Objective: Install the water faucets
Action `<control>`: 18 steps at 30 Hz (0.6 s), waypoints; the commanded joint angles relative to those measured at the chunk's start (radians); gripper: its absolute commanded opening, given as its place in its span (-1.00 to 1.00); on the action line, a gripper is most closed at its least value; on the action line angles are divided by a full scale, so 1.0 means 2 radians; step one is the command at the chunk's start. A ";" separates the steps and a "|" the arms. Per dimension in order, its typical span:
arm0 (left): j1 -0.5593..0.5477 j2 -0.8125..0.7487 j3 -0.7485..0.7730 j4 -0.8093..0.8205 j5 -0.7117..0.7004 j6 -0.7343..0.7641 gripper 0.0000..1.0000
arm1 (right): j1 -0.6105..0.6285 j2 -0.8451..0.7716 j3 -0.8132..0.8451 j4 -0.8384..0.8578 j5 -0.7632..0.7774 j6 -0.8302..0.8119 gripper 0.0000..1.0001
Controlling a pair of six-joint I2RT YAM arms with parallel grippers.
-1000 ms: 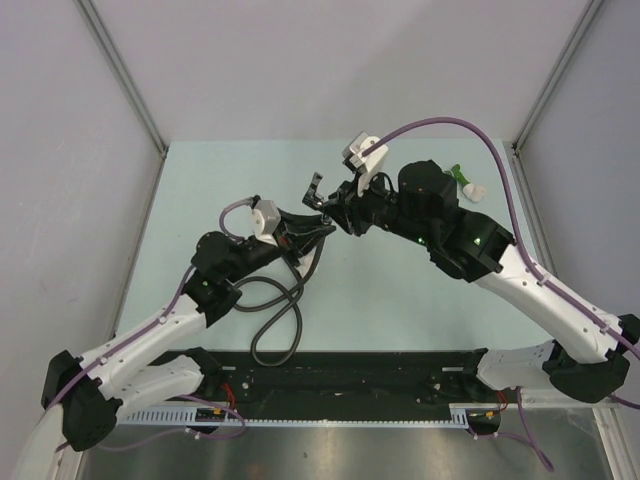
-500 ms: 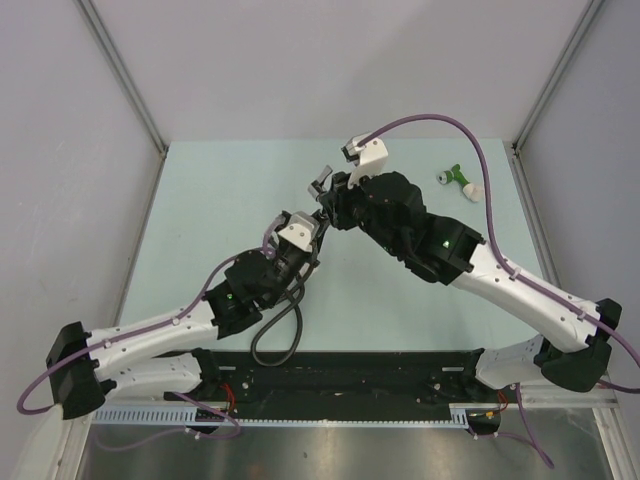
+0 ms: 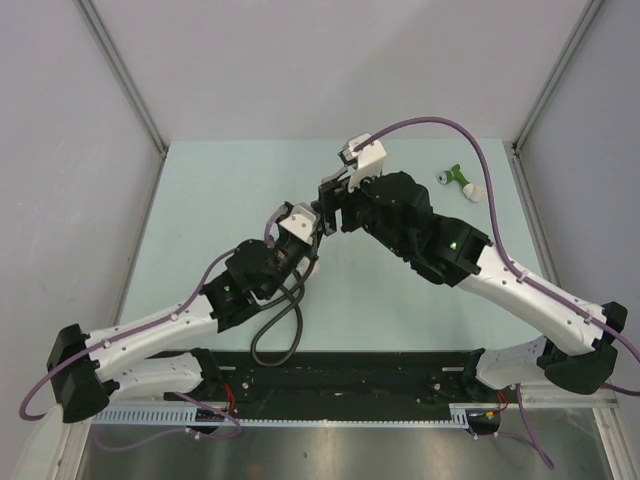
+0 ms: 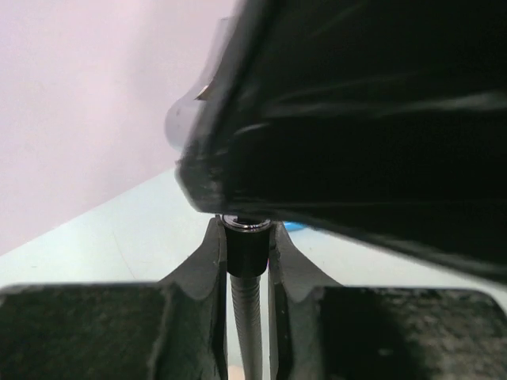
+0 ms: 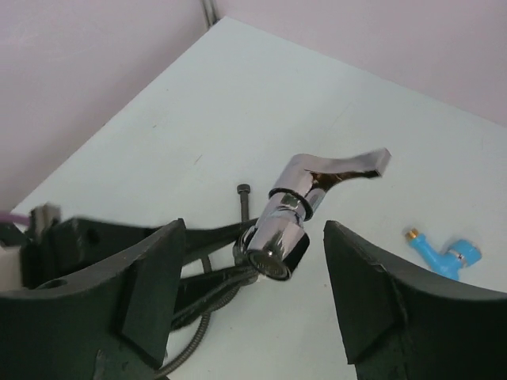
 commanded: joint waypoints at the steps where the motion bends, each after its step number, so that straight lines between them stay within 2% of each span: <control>1: 0.066 -0.027 0.020 -0.019 0.159 -0.068 -0.99 | -0.020 -0.045 0.030 0.001 -0.073 -0.068 0.57; 3: 0.095 -0.033 0.017 -0.026 0.198 -0.076 -1.00 | -0.051 -0.059 0.027 0.008 -0.134 -0.075 0.61; 4: 0.104 -0.039 0.014 -0.028 0.247 -0.076 -0.99 | -0.062 -0.068 0.024 0.009 -0.156 -0.078 0.65; 6: 0.128 -0.044 0.009 -0.031 0.285 -0.077 -0.99 | -0.095 -0.086 0.022 0.006 -0.238 -0.108 0.70; 7: 0.138 -0.050 0.007 -0.031 0.338 -0.081 -0.99 | -0.103 -0.092 0.020 0.001 -0.261 -0.124 0.72; 9: 0.167 -0.054 0.007 -0.032 0.390 -0.095 -1.00 | -0.120 -0.102 0.019 -0.021 -0.320 -0.174 0.77; 10: 0.178 -0.057 0.008 -0.030 0.447 -0.099 -1.00 | -0.126 -0.105 0.017 -0.030 -0.361 -0.193 0.78; 12: 0.206 -0.059 0.013 -0.028 0.505 -0.119 -1.00 | -0.131 -0.112 0.018 -0.064 -0.403 -0.252 0.79; 13: 0.214 -0.056 0.024 -0.030 0.563 -0.122 -1.00 | -0.132 -0.113 0.020 -0.075 -0.441 -0.267 0.79; 18: 0.234 -0.035 0.079 -0.090 0.695 -0.110 -1.00 | -0.133 -0.127 0.026 -0.104 -0.488 -0.337 0.81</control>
